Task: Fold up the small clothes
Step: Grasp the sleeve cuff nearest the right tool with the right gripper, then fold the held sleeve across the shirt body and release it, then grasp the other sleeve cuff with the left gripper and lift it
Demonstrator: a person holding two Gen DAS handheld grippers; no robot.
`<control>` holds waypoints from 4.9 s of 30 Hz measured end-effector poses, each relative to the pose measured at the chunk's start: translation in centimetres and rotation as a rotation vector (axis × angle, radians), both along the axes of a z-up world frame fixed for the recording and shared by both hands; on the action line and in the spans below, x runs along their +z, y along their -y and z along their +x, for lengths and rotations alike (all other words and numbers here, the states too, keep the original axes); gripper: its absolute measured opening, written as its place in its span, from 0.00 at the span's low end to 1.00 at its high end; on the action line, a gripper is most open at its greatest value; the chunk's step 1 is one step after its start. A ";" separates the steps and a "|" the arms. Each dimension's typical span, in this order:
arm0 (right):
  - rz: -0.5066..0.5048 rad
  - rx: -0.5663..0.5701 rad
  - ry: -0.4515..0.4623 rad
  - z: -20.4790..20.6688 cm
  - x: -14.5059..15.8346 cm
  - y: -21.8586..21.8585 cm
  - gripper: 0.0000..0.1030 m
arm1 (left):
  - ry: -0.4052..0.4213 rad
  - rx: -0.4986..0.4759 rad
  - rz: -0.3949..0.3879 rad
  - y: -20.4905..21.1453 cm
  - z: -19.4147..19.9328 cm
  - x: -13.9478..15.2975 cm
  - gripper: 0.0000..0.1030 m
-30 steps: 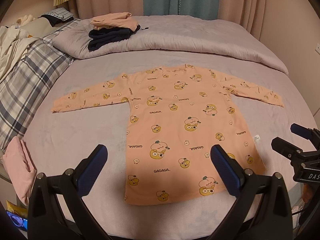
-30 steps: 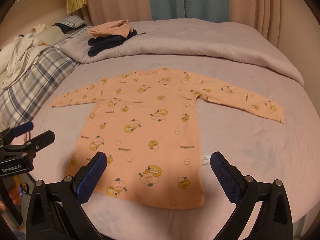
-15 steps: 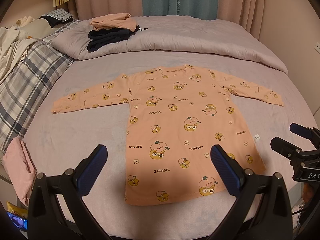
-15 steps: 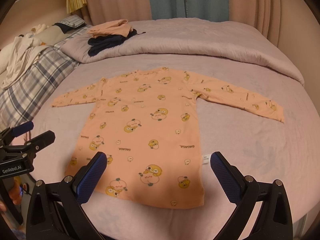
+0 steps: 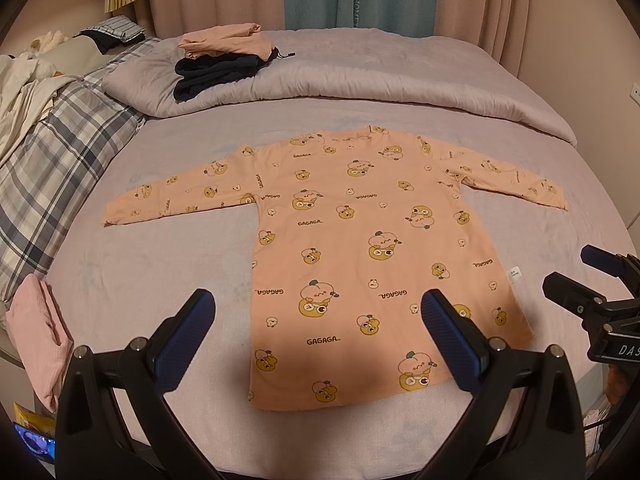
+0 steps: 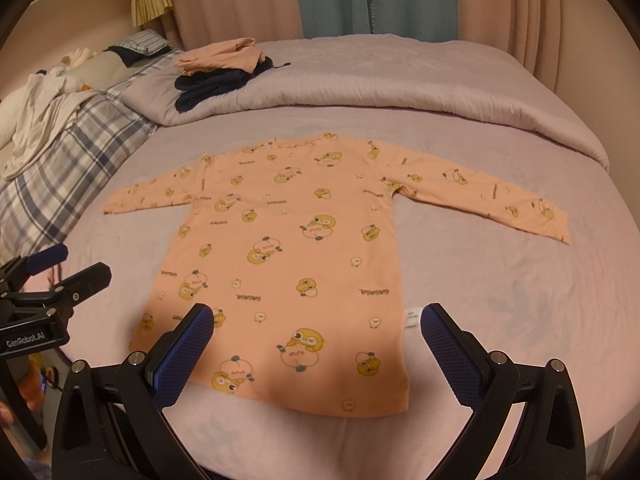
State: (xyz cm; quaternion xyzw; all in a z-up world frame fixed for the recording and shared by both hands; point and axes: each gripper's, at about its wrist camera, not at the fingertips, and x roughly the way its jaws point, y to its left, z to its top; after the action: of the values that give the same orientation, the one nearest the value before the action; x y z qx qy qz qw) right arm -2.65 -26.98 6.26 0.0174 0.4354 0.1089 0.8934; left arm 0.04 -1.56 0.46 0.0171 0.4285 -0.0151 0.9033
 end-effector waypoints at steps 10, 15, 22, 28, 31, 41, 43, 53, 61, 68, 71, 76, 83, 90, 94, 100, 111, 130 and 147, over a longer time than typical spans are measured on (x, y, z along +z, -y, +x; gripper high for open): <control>0.000 -0.002 -0.004 0.0 0.0 0.0 0.99 | -0.001 -0.001 0.002 0.0 0.0 -0.1 1.00; 0.036 0.004 0.005 -0.1 -0.1 0.3 0.99 | 0.000 -0.010 -0.013 -0.1 0.1 -0.2 1.00; 0.436 0.063 0.084 -0.4 -0.3 3.8 0.99 | -0.067 0.011 -0.206 -2.4 1.8 -2.1 1.00; 0.659 -0.078 0.054 1.0 -4.4 9.5 0.99 | -0.132 0.019 -0.468 -3.7 3.7 -4.8 1.00; 0.739 -0.231 0.044 1.6 -7.3 13.4 0.99 | -0.150 0.041 -0.525 -4.0 4.8 -6.2 1.00; 0.598 -0.599 -0.006 5.2 -12.0 22.5 0.99 | -0.162 0.070 -0.553 -4.6 9.4 -9.0 1.00; 0.605 -0.631 -0.025 6.6 -12.3 23.9 0.99 | -0.143 0.073 -0.557 -4.5 10.2 -9.0 1.00; 0.721 -0.734 0.071 12.8 -12.9 29.1 0.99 | -0.135 0.035 -0.491 -3.2 16.4 -9.2 1.00; 0.769 -0.783 0.091 13.0 -13.8 30.3 0.54 | -0.178 0.081 -0.461 -2.5 20.1 -10.4 0.99; 0.731 -0.790 0.098 12.2 -13.7 30.1 0.10 | -0.205 0.063 -0.517 -2.6 21.6 -10.8 0.98; 0.647 -0.683 0.147 13.3 -10.5 27.4 0.10 | -0.200 0.067 -0.529 -3.1 21.7 -10.5 0.98; 0.499 -0.419 0.187 15.7 -4.3 19.0 0.10 | -0.184 0.074 -0.585 -4.7 21.7 -9.6 0.98; 0.355 -0.062 0.214 20.7 1.6 3.4 0.10 | -0.160 0.150 -0.601 -8.9 20.8 -8.6 0.98; 0.173 0.175 0.222 23.1 0.4 -10.7 0.10 | -0.119 0.251 -0.639 -15.2 18.5 -8.3 0.98; 0.053 0.260 0.204 22.2 -2.7 -15.9 0.10 | -0.113 0.298 -0.635 -17.7 17.2 -8.5 0.98; -0.139 0.374 0.090 22.0 -8.3 -21.6 0.44 | -0.119 0.310 -0.632 -19.0 16.7 -8.6 0.98; 0.281 0.328 0.109 20.1 -3.9 -9.7 0.58 | -0.105 0.152 -0.669 -13.6 20.1 -7.9 0.99; 0.199 0.037 -0.023 21.5 -9.1 0.6 0.28 | -0.235 0.067 -0.589 -6.9 26.1 -15.2 0.40; 0.293 0.147 0.046 17.4 -5.9 -3.0 0.55 | -0.021 0.480 -0.789 -26.6 17.7 -13.0 0.86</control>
State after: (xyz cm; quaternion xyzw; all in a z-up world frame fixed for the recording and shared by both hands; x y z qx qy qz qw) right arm 14.71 -23.98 0.39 0.1130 0.3943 0.2365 0.8808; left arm 17.75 25.01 -12.58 -0.4278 0.3910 0.0322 0.8143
